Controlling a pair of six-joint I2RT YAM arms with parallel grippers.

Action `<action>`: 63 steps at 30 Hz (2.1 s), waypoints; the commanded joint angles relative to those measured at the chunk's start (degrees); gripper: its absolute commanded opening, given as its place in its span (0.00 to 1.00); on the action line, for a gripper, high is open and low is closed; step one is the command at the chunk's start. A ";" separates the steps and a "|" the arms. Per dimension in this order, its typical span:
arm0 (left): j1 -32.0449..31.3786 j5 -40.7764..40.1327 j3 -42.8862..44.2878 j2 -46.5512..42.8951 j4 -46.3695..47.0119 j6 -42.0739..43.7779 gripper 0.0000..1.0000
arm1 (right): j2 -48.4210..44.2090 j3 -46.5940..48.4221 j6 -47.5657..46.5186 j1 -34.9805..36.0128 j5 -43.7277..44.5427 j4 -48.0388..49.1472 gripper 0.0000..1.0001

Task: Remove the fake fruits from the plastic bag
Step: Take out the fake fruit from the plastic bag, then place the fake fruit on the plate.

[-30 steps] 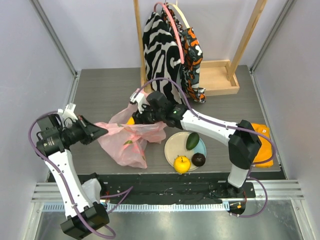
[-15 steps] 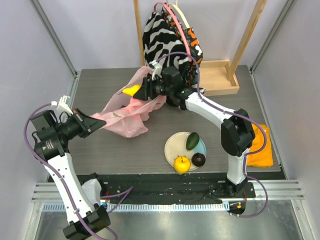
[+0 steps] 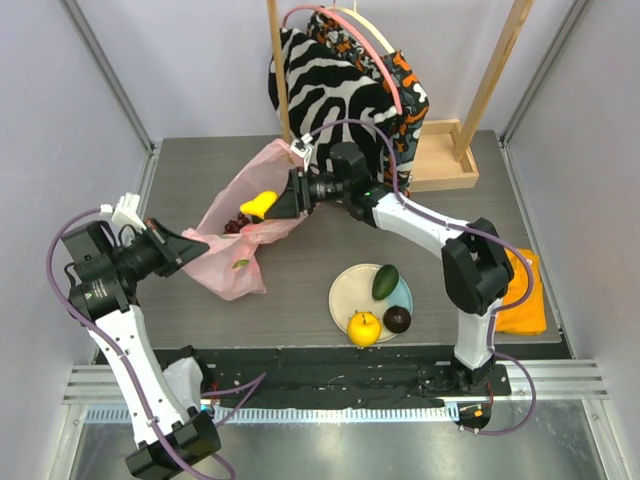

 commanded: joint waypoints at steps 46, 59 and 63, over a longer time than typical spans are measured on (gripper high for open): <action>0.39 -2.00 0.35 -2.82 -2.65 0.36 0.00 | -7.23 -9.38 -87.77 -8.40 24.33 -64.02 0.61; 0.39 -1.29 -0.62 -1.77 -2.83 1.94 0.00 | -11.10 11.84 -84.19 -7.62 5.63 -77.29 0.97; 0.48 -1.91 -1.41 -1.86 -5.80 2.90 0.00 | -13.55 16.64 -65.61 -4.54 3.77 -65.81 0.89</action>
